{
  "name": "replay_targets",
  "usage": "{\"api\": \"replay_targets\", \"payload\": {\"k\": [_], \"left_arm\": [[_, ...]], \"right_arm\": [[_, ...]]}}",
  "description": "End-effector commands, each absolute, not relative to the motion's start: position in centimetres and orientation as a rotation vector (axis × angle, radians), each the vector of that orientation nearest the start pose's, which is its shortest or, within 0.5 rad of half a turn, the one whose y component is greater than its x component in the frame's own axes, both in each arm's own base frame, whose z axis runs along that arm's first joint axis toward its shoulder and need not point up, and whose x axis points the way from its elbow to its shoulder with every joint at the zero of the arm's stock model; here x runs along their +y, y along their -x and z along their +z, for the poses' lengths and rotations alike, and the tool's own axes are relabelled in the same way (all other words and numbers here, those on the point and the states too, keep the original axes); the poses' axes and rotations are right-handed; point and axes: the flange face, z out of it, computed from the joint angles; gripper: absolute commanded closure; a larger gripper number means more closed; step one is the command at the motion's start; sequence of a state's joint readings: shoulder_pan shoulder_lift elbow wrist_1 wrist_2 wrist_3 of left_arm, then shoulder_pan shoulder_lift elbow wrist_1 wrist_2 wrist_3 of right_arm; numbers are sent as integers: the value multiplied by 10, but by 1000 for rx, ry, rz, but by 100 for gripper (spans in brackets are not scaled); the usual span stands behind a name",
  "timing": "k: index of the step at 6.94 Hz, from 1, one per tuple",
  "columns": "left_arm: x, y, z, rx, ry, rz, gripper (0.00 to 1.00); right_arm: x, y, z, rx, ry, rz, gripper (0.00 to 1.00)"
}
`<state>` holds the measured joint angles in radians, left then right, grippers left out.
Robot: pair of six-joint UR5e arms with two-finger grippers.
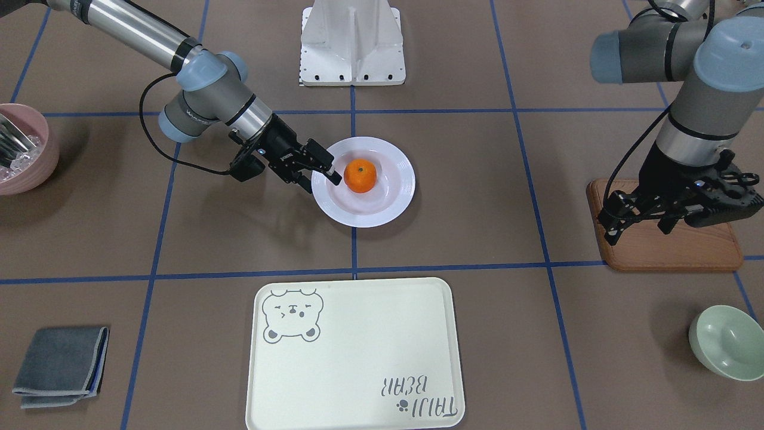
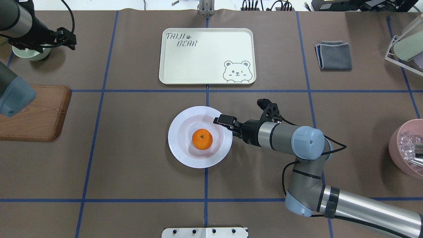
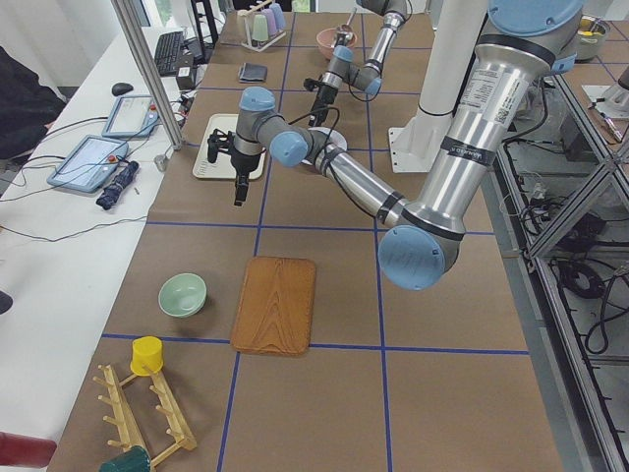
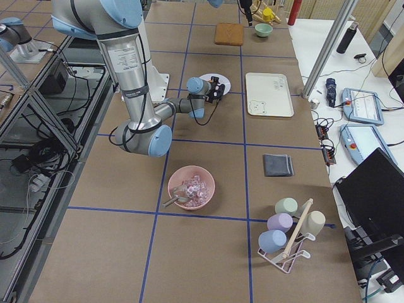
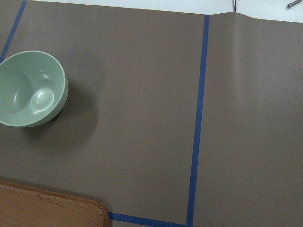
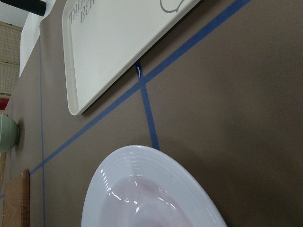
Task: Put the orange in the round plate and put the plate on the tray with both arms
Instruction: 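Open and withdraw the left gripper while the right gripper reaches toward the plate rim, then grip the white plate rim with the right gripper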
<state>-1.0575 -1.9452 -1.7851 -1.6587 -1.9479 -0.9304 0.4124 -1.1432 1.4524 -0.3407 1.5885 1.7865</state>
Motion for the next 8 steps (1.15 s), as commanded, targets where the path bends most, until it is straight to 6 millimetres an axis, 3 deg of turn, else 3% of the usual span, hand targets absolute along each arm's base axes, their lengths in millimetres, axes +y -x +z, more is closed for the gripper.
{"api": "replay_targets", "payload": {"k": [1, 5, 7, 8], "left_arm": [[-586, -218, 351, 714, -263, -271, 2], [-586, -218, 351, 712, -260, -272, 2], [-586, -217, 352, 712, -259, -272, 2], [-586, -217, 352, 710, -260, -273, 2]], "right_arm": [[-380, 548, 334, -1551, -134, 483, 0], [-354, 574, 324, -1567, -118, 504, 0], [-355, 579, 313, -1583, -113, 511, 0], [-356, 580, 308, -1596, -80, 543, 18]]}}
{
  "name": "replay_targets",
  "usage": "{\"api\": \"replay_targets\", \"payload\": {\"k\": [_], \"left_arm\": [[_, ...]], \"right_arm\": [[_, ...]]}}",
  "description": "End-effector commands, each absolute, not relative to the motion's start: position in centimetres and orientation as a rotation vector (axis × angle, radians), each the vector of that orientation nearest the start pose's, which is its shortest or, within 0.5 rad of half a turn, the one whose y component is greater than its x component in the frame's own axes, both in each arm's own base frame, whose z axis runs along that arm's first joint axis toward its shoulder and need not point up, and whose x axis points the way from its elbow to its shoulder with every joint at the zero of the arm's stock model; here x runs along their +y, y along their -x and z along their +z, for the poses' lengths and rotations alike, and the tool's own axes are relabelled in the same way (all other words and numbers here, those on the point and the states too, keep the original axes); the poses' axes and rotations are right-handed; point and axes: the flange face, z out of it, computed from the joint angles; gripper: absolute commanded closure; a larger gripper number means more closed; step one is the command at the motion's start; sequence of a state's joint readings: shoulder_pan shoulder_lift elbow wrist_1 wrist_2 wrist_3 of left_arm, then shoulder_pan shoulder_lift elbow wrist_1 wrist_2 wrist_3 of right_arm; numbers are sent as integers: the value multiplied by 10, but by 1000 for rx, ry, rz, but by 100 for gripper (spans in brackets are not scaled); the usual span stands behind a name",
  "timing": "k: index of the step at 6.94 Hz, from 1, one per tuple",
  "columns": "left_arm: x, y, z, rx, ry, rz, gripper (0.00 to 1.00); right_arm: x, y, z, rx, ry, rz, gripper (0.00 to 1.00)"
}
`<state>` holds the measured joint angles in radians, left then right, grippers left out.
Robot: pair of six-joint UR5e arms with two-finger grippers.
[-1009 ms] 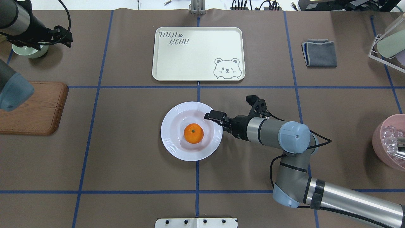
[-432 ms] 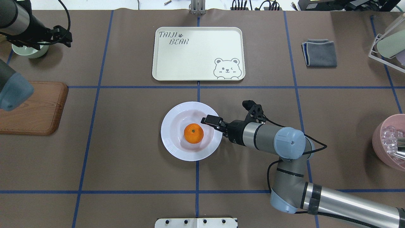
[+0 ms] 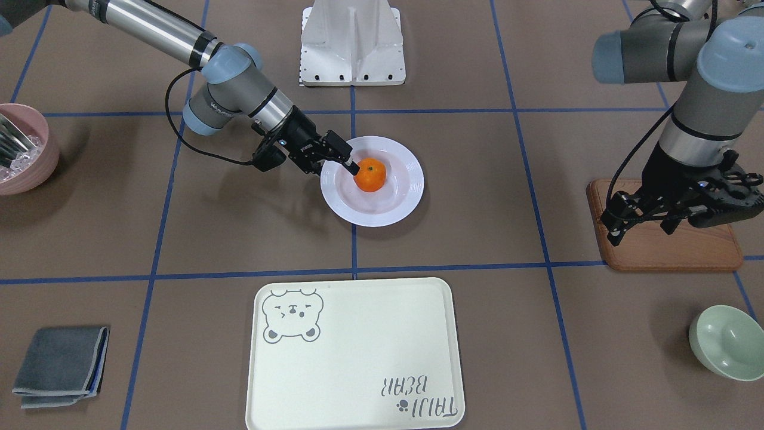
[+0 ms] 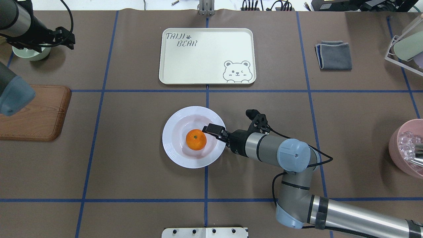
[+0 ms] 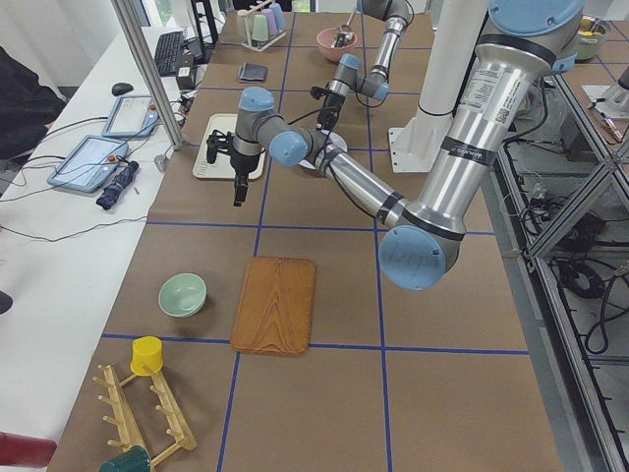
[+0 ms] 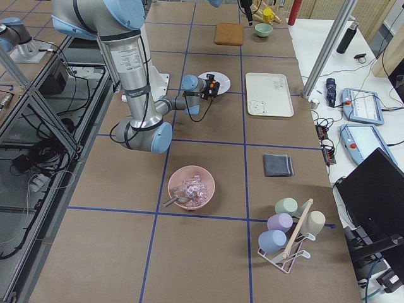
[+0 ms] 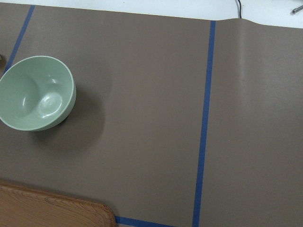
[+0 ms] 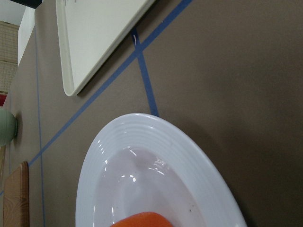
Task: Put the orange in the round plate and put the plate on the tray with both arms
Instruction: 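Grip the white plate rim with the right gripper, then lift the plate with the orange and carry it onto the cream tray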
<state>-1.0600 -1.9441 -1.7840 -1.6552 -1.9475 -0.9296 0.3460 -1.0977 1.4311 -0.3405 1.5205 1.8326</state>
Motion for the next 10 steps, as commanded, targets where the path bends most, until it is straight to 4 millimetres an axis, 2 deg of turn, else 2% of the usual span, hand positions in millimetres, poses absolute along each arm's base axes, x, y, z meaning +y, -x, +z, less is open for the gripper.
{"api": "replay_targets", "payload": {"k": [1, 2, 3, 5, 6, 7, 9, 10], "left_arm": [[-585, -218, 352, 712, -258, -271, 2], [-585, -218, 352, 711, -259, -271, 2], [-585, -217, 351, 711, -261, -272, 2], [-585, -217, 351, 712, -262, -272, 2], [-585, -216, 350, 712, -263, -273, 2], [-585, -216, 350, 713, -264, -273, 2], [-585, -217, 351, 710, -262, -273, 2], [-585, -217, 351, 710, -262, -273, 2]], "right_arm": [[-356, 580, 306, -1601, -77, 545, 62], [-355, 579, 302, -1609, -77, 544, 90], [-356, 578, 299, -1616, -80, 545, 100], [-363, 572, 284, -1646, -88, 552, 100], [-377, 559, 269, -1681, -68, 607, 100], [-404, 544, 253, -1715, -66, 678, 100], [-454, 510, 258, -1704, -138, 757, 100], [-481, 502, 264, -1685, -191, 824, 100]]}}
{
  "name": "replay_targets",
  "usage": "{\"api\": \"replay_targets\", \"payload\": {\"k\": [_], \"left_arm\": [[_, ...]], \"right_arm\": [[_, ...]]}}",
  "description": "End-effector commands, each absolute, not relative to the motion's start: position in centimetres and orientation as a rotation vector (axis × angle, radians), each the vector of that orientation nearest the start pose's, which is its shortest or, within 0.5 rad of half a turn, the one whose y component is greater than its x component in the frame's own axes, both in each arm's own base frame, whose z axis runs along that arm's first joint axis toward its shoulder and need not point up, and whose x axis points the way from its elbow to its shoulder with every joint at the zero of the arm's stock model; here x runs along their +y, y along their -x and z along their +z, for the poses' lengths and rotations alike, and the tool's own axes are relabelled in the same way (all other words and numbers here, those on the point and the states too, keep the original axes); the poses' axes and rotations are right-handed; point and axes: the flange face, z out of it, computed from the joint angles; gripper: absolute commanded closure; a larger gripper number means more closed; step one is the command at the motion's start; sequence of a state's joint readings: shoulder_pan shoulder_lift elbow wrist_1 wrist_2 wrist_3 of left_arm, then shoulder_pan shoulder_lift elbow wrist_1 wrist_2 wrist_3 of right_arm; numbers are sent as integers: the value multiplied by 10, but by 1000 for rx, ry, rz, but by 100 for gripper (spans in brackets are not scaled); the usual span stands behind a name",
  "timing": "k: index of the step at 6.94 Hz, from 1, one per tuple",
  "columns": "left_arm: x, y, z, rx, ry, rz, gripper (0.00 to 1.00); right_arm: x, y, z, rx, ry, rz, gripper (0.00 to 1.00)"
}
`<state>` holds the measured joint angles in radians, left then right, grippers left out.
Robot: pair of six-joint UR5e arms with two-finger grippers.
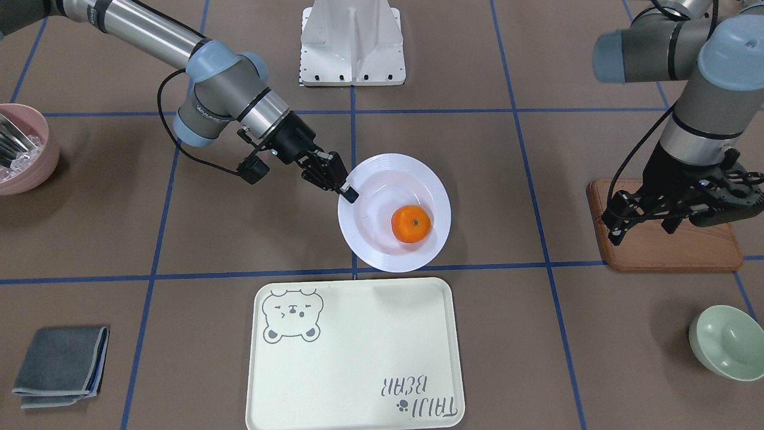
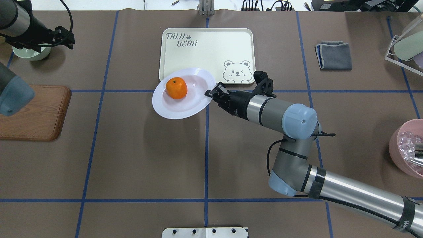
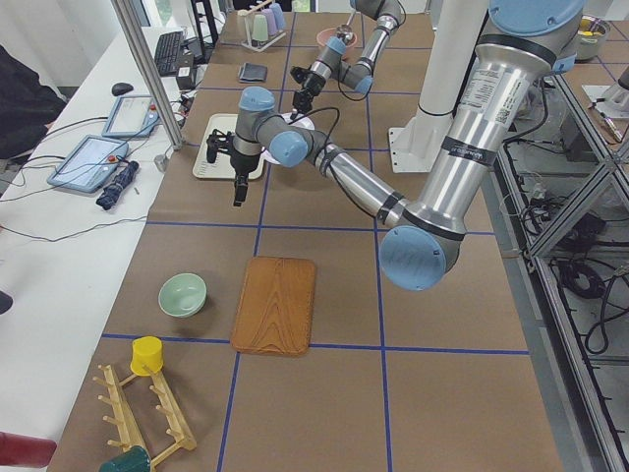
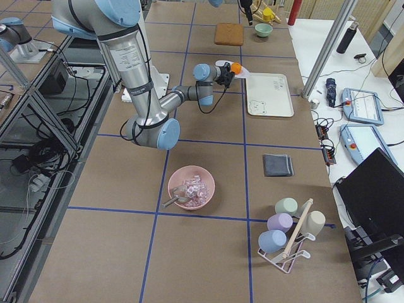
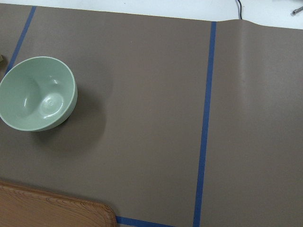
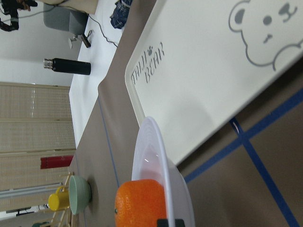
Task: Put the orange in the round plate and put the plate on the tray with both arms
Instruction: 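Lift the plate with the orange and carry it onto the cream tray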
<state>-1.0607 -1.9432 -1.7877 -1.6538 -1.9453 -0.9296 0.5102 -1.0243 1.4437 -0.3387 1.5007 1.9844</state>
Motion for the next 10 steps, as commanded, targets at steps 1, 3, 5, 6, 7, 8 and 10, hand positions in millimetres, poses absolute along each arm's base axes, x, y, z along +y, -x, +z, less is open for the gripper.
{"api": "replay_targets", "payload": {"k": [1, 3, 5, 6, 7, 8, 10], "left_arm": [[-586, -217, 348, 713, -264, -272, 2], [-586, -218, 347, 714, -264, -270, 2], [-587, -218, 348, 710, -259, -273, 2], [-586, -218, 346, 712, -260, -272, 2], [-586, -218, 347, 712, -259, -272, 2], [-585, -217, 348, 712, -259, -272, 2], [-584, -217, 349, 711, -259, -272, 2]], "right_arm": [[-511, 506, 270, -1654, -246, 913, 100], [-571, 514, 278, -1580, -284, 992, 100], [-599, 529, 292, -1512, -290, 1025, 100], [-604, 535, 300, -1487, -289, 1030, 100], [-607, 538, 306, -1470, -288, 1033, 100], [-607, 540, 306, -1469, -287, 1033, 100], [-611, 524, 327, -1366, -335, 882, 0]]}}
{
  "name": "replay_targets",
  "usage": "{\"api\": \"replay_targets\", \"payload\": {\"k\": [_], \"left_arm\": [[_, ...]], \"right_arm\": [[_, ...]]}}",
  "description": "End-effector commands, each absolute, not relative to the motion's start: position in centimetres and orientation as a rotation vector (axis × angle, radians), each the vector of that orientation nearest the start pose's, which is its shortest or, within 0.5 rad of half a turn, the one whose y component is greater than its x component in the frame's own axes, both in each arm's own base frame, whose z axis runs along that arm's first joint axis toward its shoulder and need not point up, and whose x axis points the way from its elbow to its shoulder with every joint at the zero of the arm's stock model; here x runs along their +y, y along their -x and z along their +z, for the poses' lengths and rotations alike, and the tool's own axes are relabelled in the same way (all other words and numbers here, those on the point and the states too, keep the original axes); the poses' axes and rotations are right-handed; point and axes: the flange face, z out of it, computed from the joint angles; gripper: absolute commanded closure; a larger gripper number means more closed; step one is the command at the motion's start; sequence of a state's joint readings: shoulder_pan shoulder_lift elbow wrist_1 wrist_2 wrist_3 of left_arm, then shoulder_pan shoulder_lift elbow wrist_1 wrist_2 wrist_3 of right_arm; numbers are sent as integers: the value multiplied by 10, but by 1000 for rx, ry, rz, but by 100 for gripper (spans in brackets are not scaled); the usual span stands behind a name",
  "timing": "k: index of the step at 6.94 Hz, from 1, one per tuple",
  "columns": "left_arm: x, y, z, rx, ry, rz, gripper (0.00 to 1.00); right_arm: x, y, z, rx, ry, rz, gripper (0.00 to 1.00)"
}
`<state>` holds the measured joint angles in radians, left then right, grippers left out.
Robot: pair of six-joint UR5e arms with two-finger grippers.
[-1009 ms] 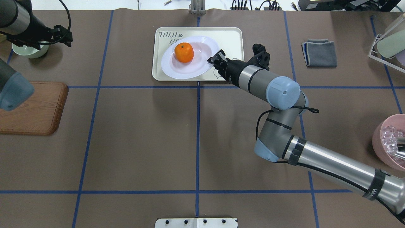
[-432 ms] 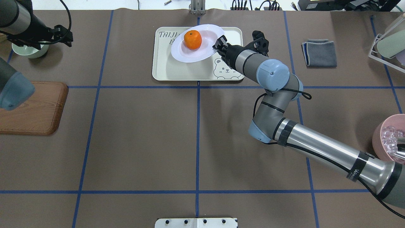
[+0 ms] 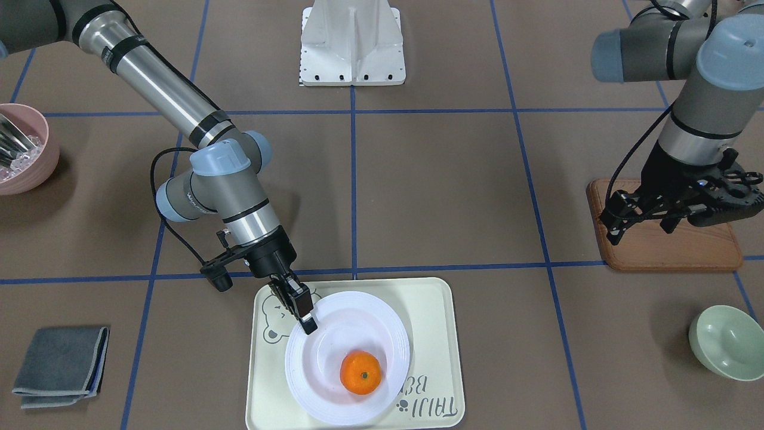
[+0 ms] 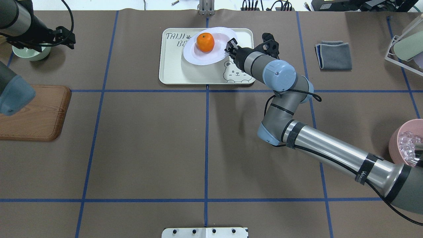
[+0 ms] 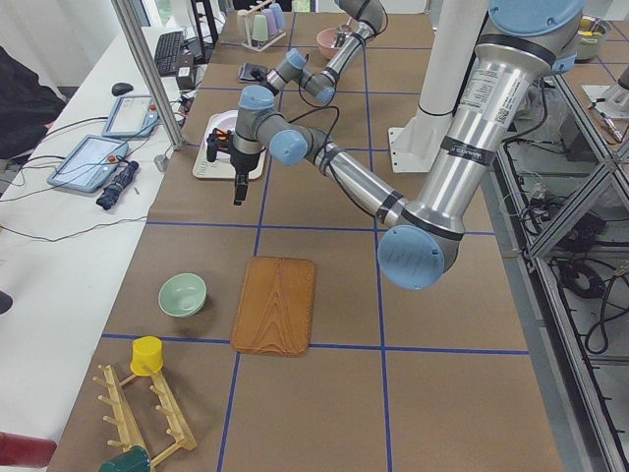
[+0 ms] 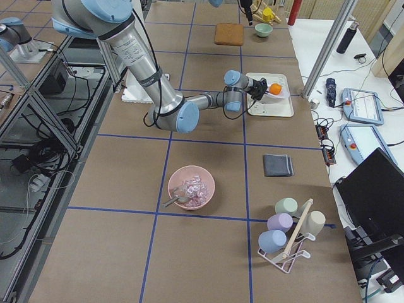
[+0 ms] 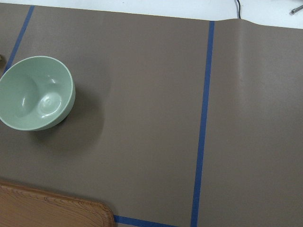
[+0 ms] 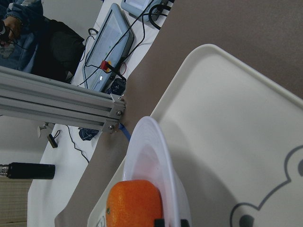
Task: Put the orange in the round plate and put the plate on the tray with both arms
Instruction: 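Release the plate and raise the right gripper away from the tray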
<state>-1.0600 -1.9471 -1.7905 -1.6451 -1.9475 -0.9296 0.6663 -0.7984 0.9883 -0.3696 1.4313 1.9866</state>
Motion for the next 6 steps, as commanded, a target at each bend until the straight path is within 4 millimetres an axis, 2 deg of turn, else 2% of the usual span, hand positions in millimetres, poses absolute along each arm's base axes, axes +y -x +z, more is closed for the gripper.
{"api": "replay_targets", "payload": {"k": [1, 2, 3, 4, 5, 6], "left_arm": [[-585, -217, 350, 709, -256, -273, 2], [-584, -217, 351, 709, -255, -273, 2], [-584, -217, 351, 709, -255, -273, 2], [-585, -215, 352, 707, -255, -277, 2], [-581, -212, 358, 703, -250, -278, 2], [-569, -205, 377, 695, -237, -227, 2]], "right_arm": [[-603, 475, 360, -1220, -358, 698, 0], [-603, 429, 367, -1087, -300, 582, 0], [-610, 362, 359, -960, -269, 469, 0], [-587, 314, 352, -855, -277, 333, 0], [-571, 259, 358, -767, -253, 323, 0], [-546, 192, 389, -716, -212, 286, 0]]}}
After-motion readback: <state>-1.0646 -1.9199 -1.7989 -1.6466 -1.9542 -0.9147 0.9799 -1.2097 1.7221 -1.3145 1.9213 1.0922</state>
